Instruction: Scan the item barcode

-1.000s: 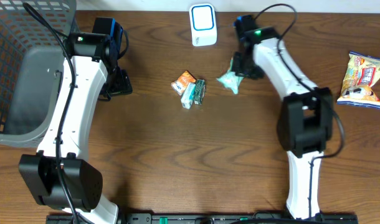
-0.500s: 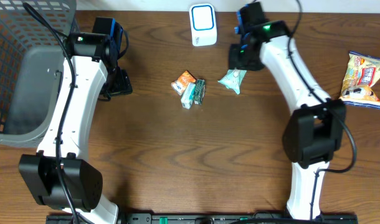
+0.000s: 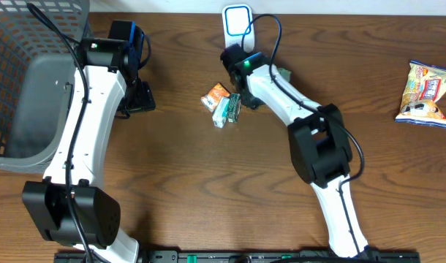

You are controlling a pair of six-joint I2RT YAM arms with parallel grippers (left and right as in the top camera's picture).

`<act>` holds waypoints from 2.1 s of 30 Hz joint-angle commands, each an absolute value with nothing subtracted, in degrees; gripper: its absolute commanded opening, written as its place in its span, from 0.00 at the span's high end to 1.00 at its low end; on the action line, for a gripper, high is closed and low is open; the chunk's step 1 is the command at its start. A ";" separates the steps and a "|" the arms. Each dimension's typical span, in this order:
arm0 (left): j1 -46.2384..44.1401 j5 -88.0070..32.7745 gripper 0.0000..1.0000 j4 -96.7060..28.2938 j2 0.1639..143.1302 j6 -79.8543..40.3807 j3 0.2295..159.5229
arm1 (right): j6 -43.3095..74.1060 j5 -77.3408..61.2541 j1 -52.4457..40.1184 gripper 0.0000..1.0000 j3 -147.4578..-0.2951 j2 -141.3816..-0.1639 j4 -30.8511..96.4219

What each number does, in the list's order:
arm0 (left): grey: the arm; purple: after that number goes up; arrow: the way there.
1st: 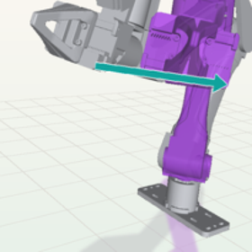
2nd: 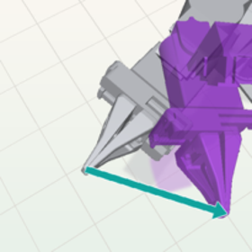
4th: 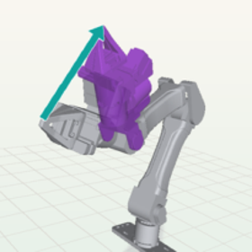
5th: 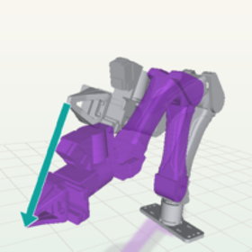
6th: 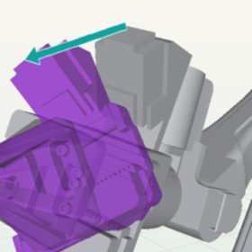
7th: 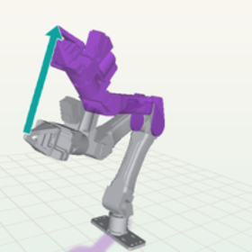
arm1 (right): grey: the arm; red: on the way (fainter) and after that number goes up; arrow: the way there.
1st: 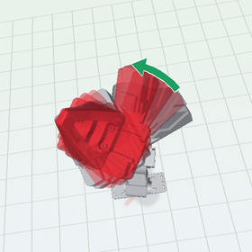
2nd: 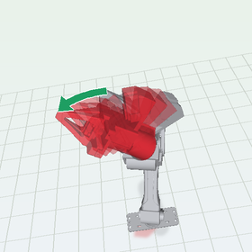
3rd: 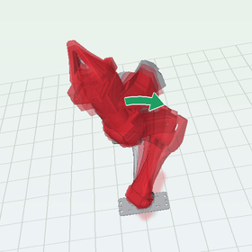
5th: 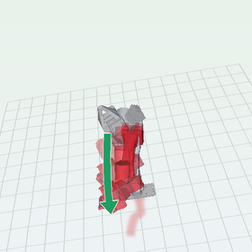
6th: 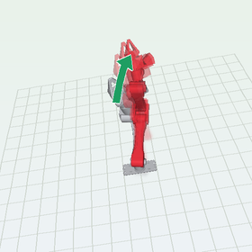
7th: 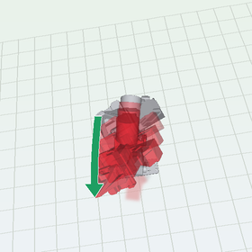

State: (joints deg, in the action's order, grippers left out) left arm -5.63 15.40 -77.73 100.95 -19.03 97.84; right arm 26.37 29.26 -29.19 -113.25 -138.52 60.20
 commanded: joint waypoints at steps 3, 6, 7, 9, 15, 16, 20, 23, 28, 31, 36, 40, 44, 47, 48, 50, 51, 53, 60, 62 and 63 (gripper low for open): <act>-5.48 16.56 0.02 -77.93 100.88 -18.28 97.60 | 27.81 33.36 -28.51 0.41 -113.19 -140.75 60.18; -5.48 16.56 0.02 -77.93 100.88 -18.28 97.60 | 26.83 33.82 -27.90 0.37 -113.19 -140.75 59.55; -5.48 16.56 0.02 -77.93 100.88 -18.28 97.60 | 26.22 33.98 -27.77 0.39 -113.19 -140.75 59.51; -5.48 16.56 0.02 -77.93 100.86 -18.28 97.60 | 24.51 34.30 -27.40 0.43 -113.21 -140.75 59.55; -5.48 16.56 0.02 -77.93 100.88 -18.28 97.60 | 22.90 34.00 -27.46 0.74 -116.51 -138.02 64.38; -5.48 16.56 0.02 -77.93 100.88 -18.28 97.60 | 22.98 33.71 -27.46 0.74 -117.21 -137.36 65.30; -5.48 16.56 0.02 -77.93 100.88 -18.28 97.60 | 23.11 32.64 -27.22 0.63 -118.87 -133.16 67.05; -5.48 16.56 0.02 -77.93 100.88 -18.28 97.60 | 21.39 32.67 -26.92 0.54 -118.87 -131.41 64.84; -5.48 16.56 0.02 -77.93 100.88 -18.28 97.60 | 9.76 32.64 -26.46 0.27 -118.26 -132.70 59.33; -5.48 16.56 0.02 -77.93 100.86 -18.28 97.60 | 7.31 33.04 -26.15 0.21 -118.26 -134.67 58.00; -5.48 16.56 0.02 -77.93 100.88 -18.28 97.60 | 7.20 36.49 -24.36 0.21 -118.26 -137.53 56.05; -5.48 16.56 0.03 -77.93 100.88 -18.28 97.60 | 7.16 32.64 -22.17 0.23 -118.26 -139.65 55.05; -5.48 16.56 0.02 -77.95 100.86 -18.28 97.60 | 7.14 27.81 -20.88 0.26 -118.26 -141.16 55.24; -5.48 16.56 0.02 -77.93 100.88 -18.28 97.60 | 7.16 25.89 -20.56 0.38 -118.19 -142.12 55.33; -5.48 16.56 0.02 -77.93 100.88 -18.28 97.60 | 7.16 25.91 -20.56 0.41 -118.17 -142.45 55.42; -5.48 16.56 0.02 -77.93 100.88 -18.28 97.60 | 7.18 25.89 -20.56 0.57 -118.15 -142.85 55.86; -5.48 16.56 0.02 -77.93 100.88 -18.28 97.60 | 7.20 25.76 -20.56 0.67 -118.15 -142.87 56.27; -5.48 16.56 0.02 -77.93 100.88 -18.28 97.60 | 7.31 24.12 -20.56 0.75 -118.17 -142.80 57.47; -5.48 16.56 0.02 -77.93 100.88 -18.28 97.60 | 8.51 6.72 -19.09 0.99 -118.63 -136.81 64.20; -5.48 16.56 0.02 -77.93 100.88 -18.28 97.60 | 6.68 -3.14 -17.74 0.99 -118.63 -134.65 65.65; -5.48 16.56 0.02 -77.93 100.88 -18.28 97.60 | 5.23 -10.07 -16.78 0.99 -118.63 -133.45 66.61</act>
